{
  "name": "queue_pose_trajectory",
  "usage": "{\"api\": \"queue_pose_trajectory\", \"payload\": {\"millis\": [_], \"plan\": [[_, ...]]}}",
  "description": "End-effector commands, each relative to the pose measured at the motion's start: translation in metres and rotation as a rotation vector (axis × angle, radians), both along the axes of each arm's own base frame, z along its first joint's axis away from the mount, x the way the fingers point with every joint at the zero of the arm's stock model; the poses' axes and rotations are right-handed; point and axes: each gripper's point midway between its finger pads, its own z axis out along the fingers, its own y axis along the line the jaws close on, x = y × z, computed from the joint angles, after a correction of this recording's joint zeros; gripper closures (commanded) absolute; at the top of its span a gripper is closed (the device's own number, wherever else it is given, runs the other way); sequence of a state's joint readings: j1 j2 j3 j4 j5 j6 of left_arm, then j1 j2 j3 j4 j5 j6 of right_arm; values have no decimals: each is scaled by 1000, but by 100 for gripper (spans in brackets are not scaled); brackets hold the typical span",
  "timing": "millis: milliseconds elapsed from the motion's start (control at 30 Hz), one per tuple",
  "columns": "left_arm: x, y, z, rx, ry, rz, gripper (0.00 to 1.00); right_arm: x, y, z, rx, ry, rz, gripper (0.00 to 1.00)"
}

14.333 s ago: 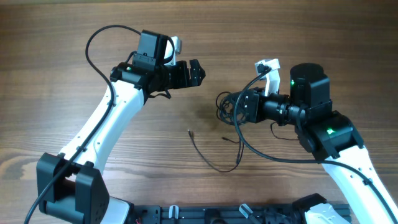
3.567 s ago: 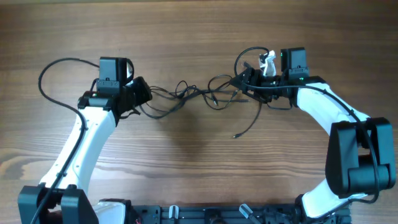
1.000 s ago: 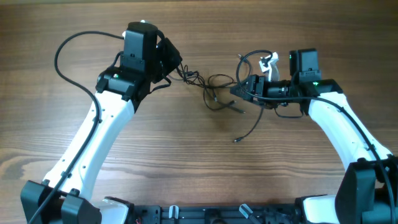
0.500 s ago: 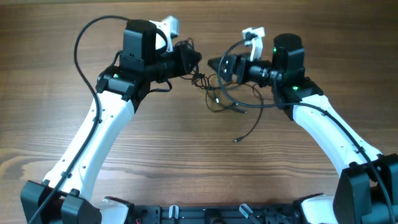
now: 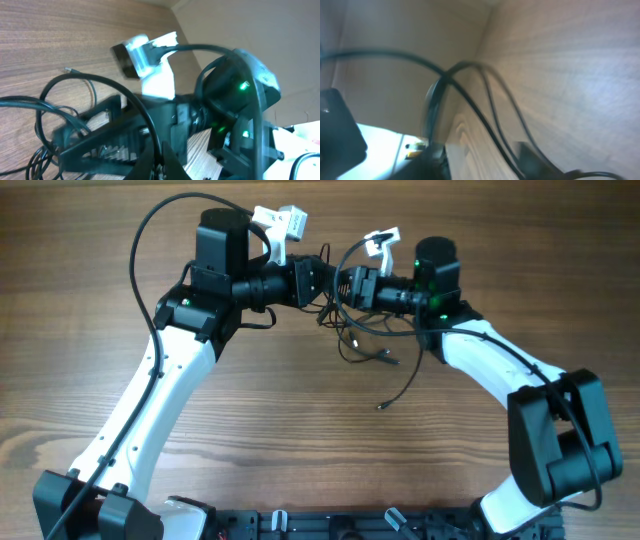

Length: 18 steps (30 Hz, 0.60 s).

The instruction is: Untangle cables

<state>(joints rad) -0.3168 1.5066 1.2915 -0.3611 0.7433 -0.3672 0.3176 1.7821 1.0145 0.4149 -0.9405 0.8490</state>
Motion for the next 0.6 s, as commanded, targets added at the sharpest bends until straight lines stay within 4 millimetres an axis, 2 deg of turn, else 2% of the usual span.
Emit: {"api": "queue_pose_trajectory", "payload": {"millis": [0,100,233,300,367,433,533,567], "plan": [[-2,13,20,-17,-59,5,96,13,-17,-20,-22,82,-59,95],[11,67,39,-13,-91,153,96,29,-74,-34,-43,192,-170,95],[23,183,62,-28,-77,502,96,29,-179,-62,-130,304,-345,95],[22,224,64,-32,-66,614,96,22,-224,-79,-191,378,-452,96],[19,254,60,-29,-42,695,96,12,-264,-92,-237,434,-542,96],[15,275,53,-28,-6,752,96,0,-300,-98,-253,473,-613,95],[12,287,50,-28,11,787,96,-13,-344,-102,-245,514,-714,95],[12,288,50,-28,9,788,96,-16,-352,-102,-244,517,-731,95]]}}
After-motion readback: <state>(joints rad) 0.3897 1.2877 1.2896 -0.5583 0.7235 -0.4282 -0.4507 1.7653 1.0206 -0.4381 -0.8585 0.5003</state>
